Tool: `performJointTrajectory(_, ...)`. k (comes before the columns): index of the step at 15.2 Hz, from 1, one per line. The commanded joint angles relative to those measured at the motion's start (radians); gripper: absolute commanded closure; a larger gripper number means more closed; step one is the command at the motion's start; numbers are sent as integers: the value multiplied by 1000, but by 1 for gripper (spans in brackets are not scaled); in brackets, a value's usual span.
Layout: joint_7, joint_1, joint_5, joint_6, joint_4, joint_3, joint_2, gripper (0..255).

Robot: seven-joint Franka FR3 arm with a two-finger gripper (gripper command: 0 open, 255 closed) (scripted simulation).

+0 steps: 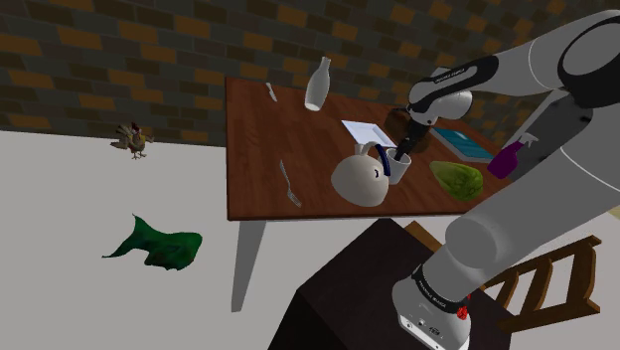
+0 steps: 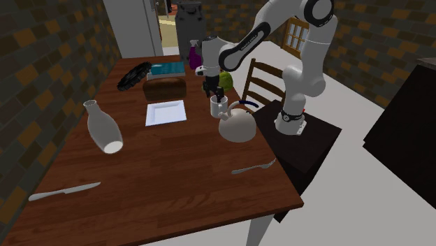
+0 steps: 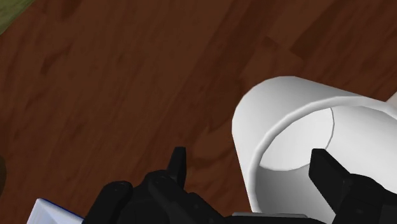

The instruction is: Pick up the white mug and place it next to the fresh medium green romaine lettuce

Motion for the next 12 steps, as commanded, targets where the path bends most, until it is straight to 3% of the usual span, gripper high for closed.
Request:
performJointTrajectory(1,0,0,0,0,0,0,0,0)
performJointTrajectory(5,19,0,-22,-135,70,12,-69,0)
performJointTrajectory(12,19,0,-22,-135,70,12,-69,0)
